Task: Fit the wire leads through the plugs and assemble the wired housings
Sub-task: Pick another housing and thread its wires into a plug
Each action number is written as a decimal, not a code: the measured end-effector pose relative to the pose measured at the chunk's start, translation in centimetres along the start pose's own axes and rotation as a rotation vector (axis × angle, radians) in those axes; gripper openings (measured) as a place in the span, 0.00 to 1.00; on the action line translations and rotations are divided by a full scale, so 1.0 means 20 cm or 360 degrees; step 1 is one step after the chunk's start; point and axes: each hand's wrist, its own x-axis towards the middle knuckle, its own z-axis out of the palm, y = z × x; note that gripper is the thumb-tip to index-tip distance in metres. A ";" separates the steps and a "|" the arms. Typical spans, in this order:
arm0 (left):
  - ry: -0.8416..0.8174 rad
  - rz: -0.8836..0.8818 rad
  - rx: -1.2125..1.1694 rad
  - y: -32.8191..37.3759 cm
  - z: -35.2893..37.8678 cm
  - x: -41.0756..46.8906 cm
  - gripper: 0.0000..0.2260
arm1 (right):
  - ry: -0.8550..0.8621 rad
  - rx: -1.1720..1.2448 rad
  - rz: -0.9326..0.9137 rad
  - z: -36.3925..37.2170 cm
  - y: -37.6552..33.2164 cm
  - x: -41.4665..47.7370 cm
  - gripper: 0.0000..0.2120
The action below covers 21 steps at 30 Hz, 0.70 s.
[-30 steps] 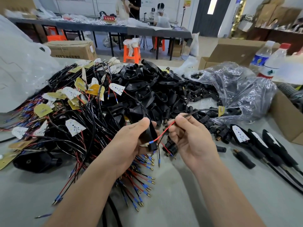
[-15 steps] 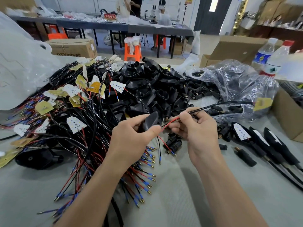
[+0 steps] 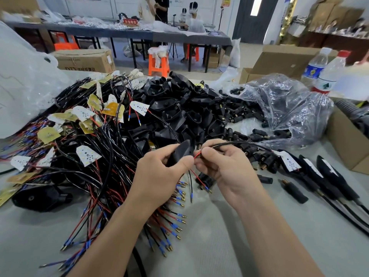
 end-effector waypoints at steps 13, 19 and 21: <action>-0.0017 -0.0191 -0.0056 -0.02 0.01 -0.01 0.12 | 0.0384 -0.0040 -0.0228 0.01 0.00 0.01 0.10; 0.0007 -0.0224 -0.0223 0.00 0.02 0.00 0.09 | 0.0333 0.0113 -0.0133 0.00 0.00 0.02 0.06; 0.0005 -0.0227 -0.0313 0.01 0.02 0.00 0.05 | 0.0240 0.0029 -0.0168 0.01 0.02 0.01 0.06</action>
